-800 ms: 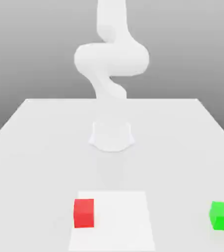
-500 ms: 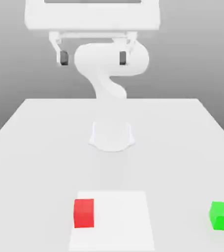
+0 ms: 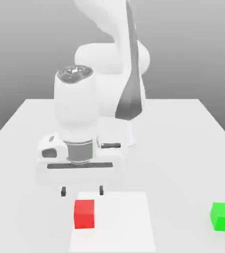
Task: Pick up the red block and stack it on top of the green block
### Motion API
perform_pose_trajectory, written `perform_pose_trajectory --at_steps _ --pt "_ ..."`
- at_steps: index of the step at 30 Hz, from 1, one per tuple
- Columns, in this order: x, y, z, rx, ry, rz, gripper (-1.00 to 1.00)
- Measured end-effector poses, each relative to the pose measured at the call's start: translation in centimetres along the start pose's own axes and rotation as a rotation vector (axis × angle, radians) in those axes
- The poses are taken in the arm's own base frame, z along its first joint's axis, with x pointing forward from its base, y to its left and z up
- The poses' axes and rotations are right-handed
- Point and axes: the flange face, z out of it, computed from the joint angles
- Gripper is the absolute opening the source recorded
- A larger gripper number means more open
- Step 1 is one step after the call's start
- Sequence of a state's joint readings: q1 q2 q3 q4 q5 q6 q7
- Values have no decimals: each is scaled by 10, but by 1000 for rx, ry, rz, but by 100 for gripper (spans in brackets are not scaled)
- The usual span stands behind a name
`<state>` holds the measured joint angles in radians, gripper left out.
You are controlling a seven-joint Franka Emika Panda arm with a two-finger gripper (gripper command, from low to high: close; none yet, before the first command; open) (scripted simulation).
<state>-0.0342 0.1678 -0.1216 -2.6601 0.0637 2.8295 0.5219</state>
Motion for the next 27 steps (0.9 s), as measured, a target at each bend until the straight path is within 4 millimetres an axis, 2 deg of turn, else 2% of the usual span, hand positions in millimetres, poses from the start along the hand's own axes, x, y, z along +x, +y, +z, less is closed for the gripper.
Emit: perform_pose_trajectory --at_steps 2,3,10,15,16,18,21,24,27 --pt "-1 1 22 -1 -2 0 0" --pt "-1 1 34 -1 -2 0 -100" --pt "-2 1 36 -2 -3 0 -100" --pt "-1 1 -10 -2 -3 0 -100" --pt "-5 -7 -19 -2 -4 -25 -100" --pt "-25 -52 -28 -3 -4 -163 -100" --pt "-68 -121 -37 -5 -4 -384 -100" --pt "-121 -176 -45 -5 -4 -585 -100" --pt "-182 -222 -52 -3 -5 -778 -100"
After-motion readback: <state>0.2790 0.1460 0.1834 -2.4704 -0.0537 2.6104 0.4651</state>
